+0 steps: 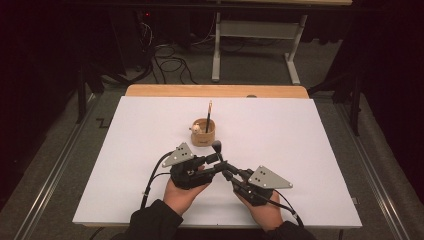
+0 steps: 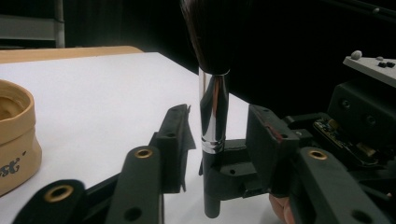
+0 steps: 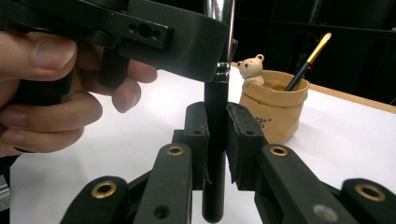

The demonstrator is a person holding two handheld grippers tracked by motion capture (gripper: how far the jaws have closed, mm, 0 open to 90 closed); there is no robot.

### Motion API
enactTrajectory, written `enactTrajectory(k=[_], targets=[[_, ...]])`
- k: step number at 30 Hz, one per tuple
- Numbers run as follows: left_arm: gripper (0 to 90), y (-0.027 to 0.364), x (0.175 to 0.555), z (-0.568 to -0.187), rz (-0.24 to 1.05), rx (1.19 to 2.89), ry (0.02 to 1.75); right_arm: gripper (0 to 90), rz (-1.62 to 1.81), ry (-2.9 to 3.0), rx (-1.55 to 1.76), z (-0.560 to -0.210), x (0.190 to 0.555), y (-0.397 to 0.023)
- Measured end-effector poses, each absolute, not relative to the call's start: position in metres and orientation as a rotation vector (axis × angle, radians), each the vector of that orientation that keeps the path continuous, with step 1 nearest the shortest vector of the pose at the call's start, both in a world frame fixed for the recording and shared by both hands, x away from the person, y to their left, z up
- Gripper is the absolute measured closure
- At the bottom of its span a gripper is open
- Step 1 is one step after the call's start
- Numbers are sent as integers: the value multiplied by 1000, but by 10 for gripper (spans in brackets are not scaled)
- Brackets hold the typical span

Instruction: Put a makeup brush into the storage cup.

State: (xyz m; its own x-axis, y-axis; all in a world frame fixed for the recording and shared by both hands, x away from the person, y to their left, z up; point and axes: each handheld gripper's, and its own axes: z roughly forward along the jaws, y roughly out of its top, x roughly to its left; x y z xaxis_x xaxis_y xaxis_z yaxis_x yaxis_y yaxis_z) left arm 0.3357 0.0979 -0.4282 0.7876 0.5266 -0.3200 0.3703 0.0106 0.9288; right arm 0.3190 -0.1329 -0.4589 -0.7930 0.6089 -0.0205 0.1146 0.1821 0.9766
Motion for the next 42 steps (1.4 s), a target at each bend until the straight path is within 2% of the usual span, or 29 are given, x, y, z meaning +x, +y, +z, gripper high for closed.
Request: enactTrajectory(k=[18,38,42], targets=[[770,99,336,-432,149,1581,730,811,1642,2062,679,-459,319,-132],[780,99,335,-432,156,1588,726,800,1636,2067,675,-460,319,-132],[780,99,335,-432,161,1589,725,759,1639,2066,685,-459,319,-132]])
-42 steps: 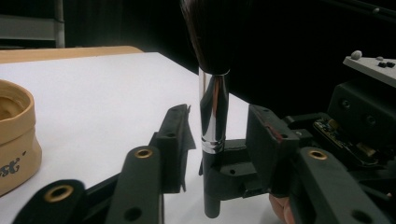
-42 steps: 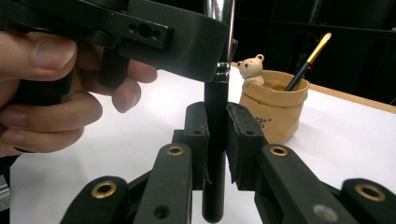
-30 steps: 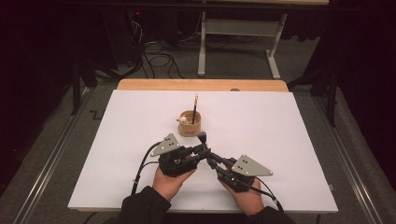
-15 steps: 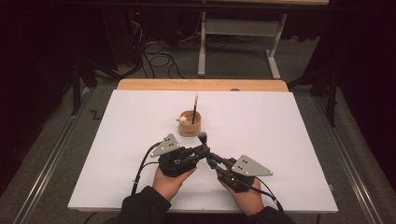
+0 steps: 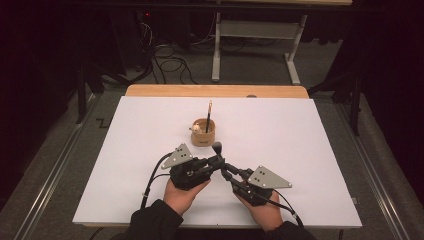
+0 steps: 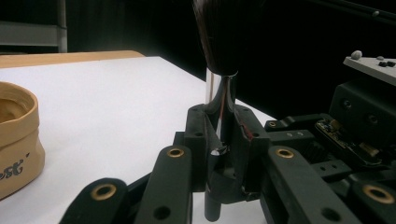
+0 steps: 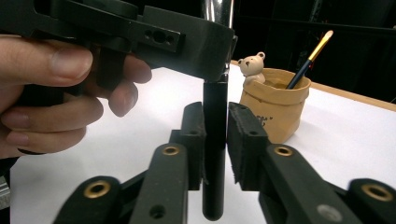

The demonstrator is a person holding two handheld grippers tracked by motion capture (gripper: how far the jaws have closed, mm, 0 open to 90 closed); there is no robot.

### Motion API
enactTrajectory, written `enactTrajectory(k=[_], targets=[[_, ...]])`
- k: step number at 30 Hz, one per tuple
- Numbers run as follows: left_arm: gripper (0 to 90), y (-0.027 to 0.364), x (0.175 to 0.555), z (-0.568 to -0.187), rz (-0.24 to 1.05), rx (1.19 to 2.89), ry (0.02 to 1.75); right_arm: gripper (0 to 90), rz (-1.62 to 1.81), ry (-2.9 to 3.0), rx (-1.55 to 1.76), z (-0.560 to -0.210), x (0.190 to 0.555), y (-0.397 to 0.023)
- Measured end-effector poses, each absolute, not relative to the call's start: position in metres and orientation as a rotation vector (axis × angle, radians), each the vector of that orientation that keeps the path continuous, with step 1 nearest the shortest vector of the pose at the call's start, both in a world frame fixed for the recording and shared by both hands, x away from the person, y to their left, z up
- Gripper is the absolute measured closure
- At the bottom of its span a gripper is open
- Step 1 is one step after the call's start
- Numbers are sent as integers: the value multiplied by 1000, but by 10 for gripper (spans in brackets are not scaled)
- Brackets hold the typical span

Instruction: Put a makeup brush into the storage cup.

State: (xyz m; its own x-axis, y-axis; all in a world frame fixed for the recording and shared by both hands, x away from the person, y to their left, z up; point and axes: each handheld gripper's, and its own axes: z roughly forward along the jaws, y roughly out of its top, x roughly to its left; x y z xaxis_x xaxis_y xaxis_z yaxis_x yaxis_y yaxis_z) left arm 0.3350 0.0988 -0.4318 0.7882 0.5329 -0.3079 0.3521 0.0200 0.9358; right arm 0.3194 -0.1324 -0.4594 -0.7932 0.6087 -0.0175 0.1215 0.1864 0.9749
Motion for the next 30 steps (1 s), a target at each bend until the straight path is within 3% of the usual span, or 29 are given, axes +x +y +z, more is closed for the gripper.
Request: enactTrajectory(k=[30], targets=[[780,119,340,-430,297,1631,758,376,1628,2101,780,-459,327,-141]])
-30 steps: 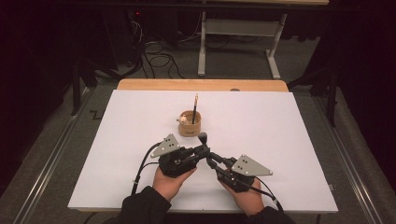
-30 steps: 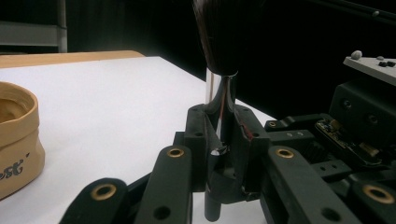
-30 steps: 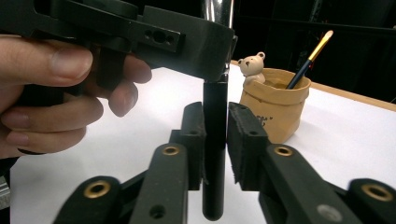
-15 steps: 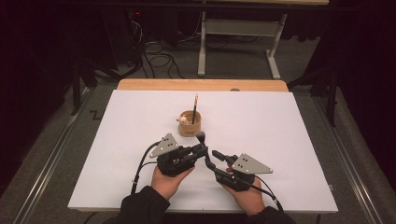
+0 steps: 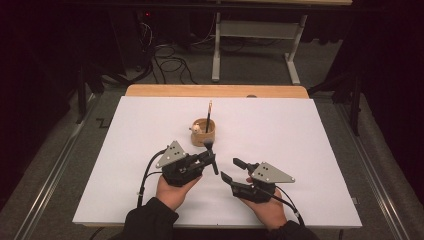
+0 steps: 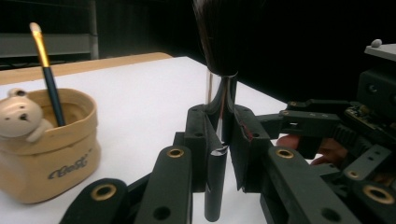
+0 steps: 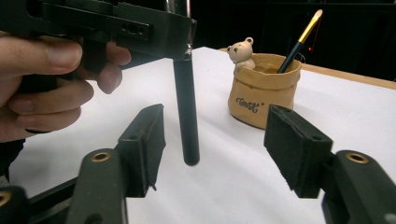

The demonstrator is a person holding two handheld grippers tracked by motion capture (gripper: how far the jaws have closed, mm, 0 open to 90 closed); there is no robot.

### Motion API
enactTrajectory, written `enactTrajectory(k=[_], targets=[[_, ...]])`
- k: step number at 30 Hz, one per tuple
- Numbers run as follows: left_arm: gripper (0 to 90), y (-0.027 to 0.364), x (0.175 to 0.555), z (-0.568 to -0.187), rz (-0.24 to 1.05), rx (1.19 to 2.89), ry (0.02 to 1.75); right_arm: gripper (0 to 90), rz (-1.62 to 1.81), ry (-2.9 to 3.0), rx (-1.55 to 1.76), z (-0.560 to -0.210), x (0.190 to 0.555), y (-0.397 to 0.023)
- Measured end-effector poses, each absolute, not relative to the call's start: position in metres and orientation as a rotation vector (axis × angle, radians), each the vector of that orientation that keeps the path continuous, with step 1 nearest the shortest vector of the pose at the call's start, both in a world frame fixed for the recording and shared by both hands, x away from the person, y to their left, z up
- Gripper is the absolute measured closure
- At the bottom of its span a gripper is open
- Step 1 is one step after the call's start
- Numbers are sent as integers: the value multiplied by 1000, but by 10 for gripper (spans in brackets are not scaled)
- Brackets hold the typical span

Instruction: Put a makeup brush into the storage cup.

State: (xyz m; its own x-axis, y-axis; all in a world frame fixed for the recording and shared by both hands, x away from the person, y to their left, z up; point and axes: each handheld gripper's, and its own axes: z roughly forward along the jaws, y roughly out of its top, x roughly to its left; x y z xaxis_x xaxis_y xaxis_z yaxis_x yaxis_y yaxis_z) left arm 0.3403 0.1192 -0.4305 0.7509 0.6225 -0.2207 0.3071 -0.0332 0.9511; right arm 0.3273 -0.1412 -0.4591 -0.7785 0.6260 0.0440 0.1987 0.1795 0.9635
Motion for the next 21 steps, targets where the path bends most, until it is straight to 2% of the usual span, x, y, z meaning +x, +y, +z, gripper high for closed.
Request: enactTrajectory(k=[7,15,21], targets=[[780,132,343,-430,346,1643,775,297,1631,2090,780,-458,328,-146],[780,147,347,-430,396,1651,808,256,1625,2067,798,-456,330,-155],[780,158,350,-430,426,1647,835,167,1620,2055,828,-454,333,-160]])
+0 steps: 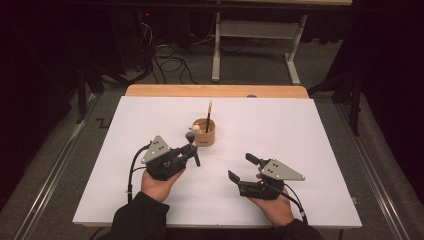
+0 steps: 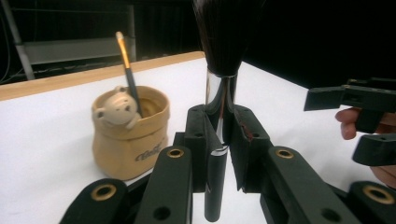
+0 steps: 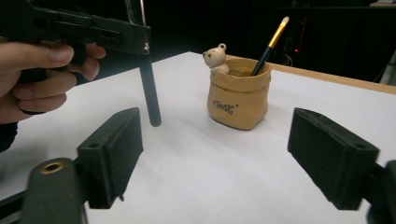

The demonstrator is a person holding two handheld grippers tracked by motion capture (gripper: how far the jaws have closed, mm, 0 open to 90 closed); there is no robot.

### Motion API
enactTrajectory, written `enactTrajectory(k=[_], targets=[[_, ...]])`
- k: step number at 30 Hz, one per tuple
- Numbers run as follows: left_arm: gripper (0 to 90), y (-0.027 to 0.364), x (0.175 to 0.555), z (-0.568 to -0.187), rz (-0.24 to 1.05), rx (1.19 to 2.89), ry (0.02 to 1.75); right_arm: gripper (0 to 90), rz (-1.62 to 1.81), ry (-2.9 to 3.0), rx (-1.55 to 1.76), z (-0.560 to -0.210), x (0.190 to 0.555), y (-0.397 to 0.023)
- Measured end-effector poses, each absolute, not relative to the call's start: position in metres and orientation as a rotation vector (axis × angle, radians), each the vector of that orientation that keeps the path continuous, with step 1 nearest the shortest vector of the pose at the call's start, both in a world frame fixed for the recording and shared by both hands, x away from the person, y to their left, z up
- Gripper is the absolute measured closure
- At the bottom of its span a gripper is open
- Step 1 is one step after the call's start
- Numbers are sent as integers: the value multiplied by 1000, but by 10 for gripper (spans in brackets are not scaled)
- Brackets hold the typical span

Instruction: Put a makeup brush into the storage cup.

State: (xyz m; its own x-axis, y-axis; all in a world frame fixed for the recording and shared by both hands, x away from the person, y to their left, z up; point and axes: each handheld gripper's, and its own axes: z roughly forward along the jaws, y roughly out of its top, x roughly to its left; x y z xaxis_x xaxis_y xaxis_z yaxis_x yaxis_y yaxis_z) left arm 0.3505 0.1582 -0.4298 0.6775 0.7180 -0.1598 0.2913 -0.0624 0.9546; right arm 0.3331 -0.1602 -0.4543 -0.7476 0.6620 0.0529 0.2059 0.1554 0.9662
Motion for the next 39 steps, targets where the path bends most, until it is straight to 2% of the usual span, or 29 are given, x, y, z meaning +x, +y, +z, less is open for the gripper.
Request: enactTrajectory(k=[7,22,39], targets=[[780,169,354,-430,493,1666,857,146,1601,2046,853,-453,335,-165],[780,187,359,-431,509,1653,903,10,1564,2018,915,-447,342,-188],[780,203,367,-429,524,1616,943,5,1537,1917,966,-438,341,-240]])
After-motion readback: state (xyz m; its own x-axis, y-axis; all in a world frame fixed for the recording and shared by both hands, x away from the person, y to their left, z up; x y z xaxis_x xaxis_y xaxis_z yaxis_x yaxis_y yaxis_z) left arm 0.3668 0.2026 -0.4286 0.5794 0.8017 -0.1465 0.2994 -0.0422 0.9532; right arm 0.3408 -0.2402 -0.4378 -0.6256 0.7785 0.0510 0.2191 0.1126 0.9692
